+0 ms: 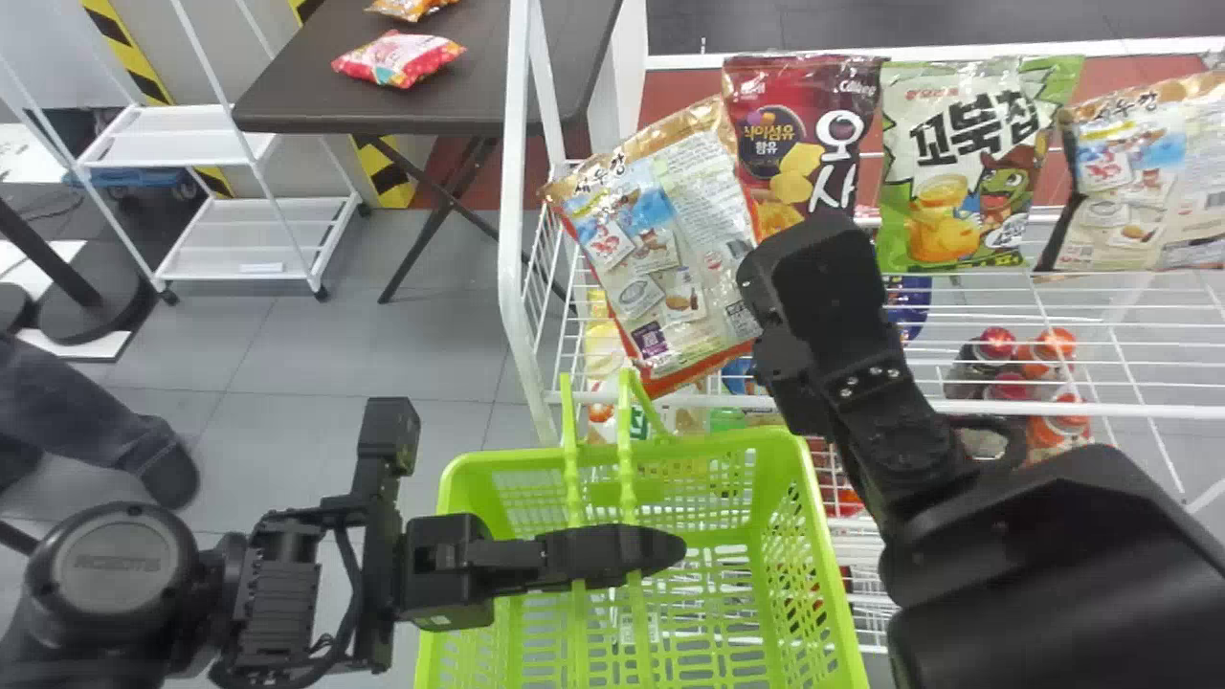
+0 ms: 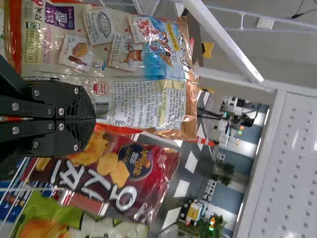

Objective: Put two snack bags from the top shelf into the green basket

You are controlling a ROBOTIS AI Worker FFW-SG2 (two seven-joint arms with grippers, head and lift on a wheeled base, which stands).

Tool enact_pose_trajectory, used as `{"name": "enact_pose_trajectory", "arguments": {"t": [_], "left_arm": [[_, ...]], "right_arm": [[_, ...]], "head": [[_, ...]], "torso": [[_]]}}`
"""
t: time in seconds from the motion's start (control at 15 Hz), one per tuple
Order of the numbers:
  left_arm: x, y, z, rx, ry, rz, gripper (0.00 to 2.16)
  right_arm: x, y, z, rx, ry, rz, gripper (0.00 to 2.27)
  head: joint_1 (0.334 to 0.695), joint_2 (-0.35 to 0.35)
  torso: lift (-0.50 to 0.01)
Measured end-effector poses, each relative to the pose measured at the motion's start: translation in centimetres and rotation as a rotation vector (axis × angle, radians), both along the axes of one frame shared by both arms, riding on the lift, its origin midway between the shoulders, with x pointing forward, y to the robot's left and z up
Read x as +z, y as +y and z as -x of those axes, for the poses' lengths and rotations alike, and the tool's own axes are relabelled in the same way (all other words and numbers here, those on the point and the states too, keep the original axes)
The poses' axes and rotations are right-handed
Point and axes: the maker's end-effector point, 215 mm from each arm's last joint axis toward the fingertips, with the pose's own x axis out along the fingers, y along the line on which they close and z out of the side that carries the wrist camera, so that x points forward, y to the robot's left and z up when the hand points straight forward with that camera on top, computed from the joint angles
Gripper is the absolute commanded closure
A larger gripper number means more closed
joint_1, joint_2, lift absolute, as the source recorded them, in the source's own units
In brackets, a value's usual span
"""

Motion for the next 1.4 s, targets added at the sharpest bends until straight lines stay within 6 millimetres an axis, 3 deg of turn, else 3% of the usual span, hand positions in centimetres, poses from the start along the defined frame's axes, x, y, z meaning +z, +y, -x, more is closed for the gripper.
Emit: {"name": "enact_pose_trajectory", "arguments": {"t": [0.33,0.67,0.8,0.93,1.13,1.27,1.33,1.4], "left_arm": [[-0.5,0.5,0.3,0.016,0.016,0.0,2.14],[-0.6,0.4,0.2,0.027,0.021,0.005,2.14],[-0.6,0.4,0.1,0.029,0.024,0.008,2.14],[-0.6,0.4,0.0,0.03,0.026,0.011,2.14],[-0.6,0.2,0.0,0.028,0.028,0.013,2.14],[-0.5,0.1,0.1,0.025,0.027,0.018,2.14],[-0.5,0.1,0.1,0.024,0.027,0.018,2.14],[-0.5,0.0,0.1,0.023,0.028,0.018,2.14]], "right_arm": [[0.0,-4.2,3.1,-0.082,0.075,0.001,2.24],[-3.9,-7.0,10.5,-0.081,0.296,0.074,2.24],[-5.4,-7.2,13.2,-0.063,0.375,0.084,2.24],[-6.9,-6.4,15.4,-0.037,0.442,0.091,2.24],[-8.9,-3.1,17.9,0.045,0.513,0.075,2.24],[-10.5,-0.7,18.4,0.094,0.53,0.086,2.23],[-11.6,0.4,18.4,0.113,0.537,0.095,1.97],[-12.6,1.3,18.5,0.129,0.551,0.099,1.28]], "head": [[0.695,0.015],[0.695,-0.031],[0.695,-0.039],[0.695,-0.031],[0.695,0.017],[0.695,0.07],[0.695,0.089],[0.695,0.107]], "torso": [[-0.001],[-0.001],[-0.001],[-0.001],[-0.001],[-0.001],[-0.001],[-0.001]]}}
